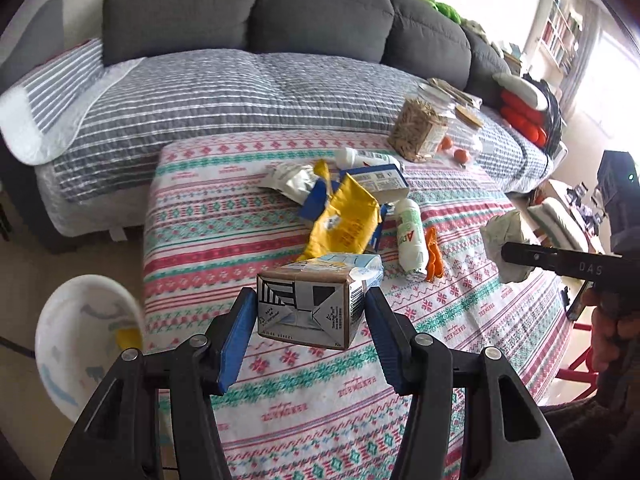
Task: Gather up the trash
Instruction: 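Grasp the milk carton with the left tool, then carry the carton to the bucket and release it from the left tool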
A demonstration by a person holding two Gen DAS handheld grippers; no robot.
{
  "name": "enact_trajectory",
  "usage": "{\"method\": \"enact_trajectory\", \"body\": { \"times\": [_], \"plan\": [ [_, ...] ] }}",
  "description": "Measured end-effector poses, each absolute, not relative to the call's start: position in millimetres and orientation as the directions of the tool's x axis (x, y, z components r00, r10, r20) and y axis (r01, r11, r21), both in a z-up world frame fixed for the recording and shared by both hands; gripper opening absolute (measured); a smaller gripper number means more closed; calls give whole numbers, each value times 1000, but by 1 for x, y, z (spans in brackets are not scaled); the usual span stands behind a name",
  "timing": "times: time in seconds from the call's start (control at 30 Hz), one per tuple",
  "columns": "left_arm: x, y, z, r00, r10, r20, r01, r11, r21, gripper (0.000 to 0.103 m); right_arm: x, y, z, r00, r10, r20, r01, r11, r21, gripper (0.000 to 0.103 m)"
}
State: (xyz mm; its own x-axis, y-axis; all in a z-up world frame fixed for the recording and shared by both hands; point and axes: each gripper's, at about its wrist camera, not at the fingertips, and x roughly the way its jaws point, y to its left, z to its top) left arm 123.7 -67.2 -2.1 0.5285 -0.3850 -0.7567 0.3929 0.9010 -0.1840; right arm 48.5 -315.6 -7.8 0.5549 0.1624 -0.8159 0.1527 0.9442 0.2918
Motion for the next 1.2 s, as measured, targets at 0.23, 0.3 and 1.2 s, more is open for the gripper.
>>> {"method": "enact_trajectory", "body": {
  "times": [0.23,0.3,1.2],
  "plan": [
    [113,-18,14,575,-360,-735,331,923,-194,58,61,-270,-9,546,200,-814,78,955,286,32],
    [111,-3,17,582,-354,-732,314,928,-199,58,66,-256,-10,541,211,-814,58,956,287,32],
    [128,155,-25,601,-54,-797,-58,992,-111,59,112,-93,-38,458,364,-811,-197,931,307,33]
  ]
}}
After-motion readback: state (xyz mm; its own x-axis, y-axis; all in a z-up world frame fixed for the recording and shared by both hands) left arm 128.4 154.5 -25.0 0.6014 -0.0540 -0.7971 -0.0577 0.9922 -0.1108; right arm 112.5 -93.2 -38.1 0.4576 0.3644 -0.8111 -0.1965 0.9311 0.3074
